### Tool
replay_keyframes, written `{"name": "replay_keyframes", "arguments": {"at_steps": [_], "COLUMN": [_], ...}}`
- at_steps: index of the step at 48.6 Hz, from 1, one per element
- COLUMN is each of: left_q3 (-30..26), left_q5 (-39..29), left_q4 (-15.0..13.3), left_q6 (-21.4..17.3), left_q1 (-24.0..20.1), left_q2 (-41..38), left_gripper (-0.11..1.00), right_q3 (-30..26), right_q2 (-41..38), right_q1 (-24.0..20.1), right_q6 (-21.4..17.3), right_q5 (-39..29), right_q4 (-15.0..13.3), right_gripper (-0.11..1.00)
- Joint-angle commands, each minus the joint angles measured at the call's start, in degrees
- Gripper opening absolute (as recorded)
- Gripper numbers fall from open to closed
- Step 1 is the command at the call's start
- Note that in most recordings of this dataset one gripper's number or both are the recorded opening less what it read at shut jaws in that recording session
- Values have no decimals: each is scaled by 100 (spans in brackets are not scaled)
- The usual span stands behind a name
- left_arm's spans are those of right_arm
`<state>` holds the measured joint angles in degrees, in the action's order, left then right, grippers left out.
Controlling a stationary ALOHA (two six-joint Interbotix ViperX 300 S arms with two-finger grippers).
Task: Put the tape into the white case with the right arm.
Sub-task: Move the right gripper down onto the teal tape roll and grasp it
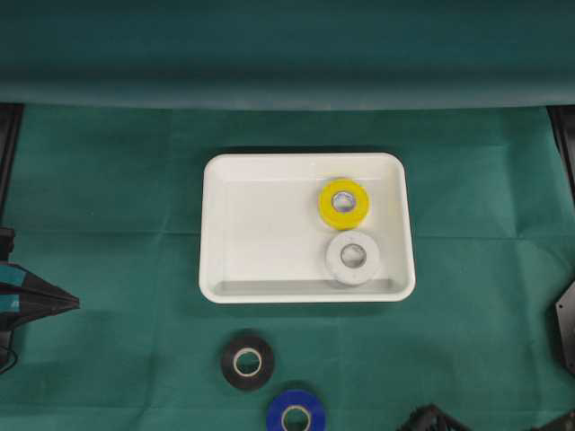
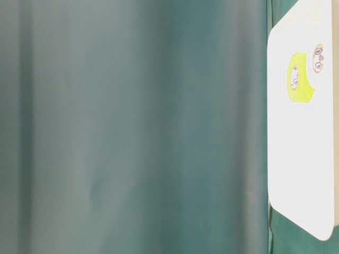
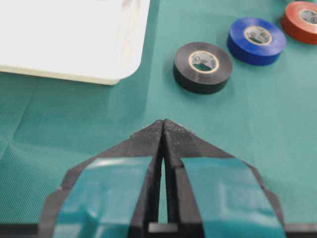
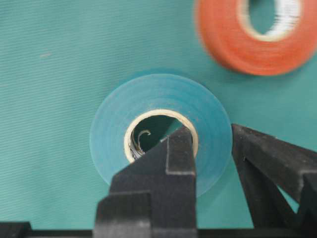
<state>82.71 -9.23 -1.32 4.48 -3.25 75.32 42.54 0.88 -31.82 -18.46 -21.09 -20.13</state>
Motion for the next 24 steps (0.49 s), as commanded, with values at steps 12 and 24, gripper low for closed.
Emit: {"name": "replay_keyframes", "arguments": {"at_steps": [12, 24], "left_q3": [-62, -62], "left_q5": [62, 62], "left_q4": [-18, -9], "left_q6": [0, 0], "left_q1": [-18, -18], "left_q2": [-53, -53], "left_gripper": [0, 0], "right_q3": [35, -79], "right_q2": [571, 589], "right_q1": [738, 1468], "right_q6": [35, 62], "right_q5": [44, 185], "right_q4": [-439, -835], "right_gripper": [0, 0]}}
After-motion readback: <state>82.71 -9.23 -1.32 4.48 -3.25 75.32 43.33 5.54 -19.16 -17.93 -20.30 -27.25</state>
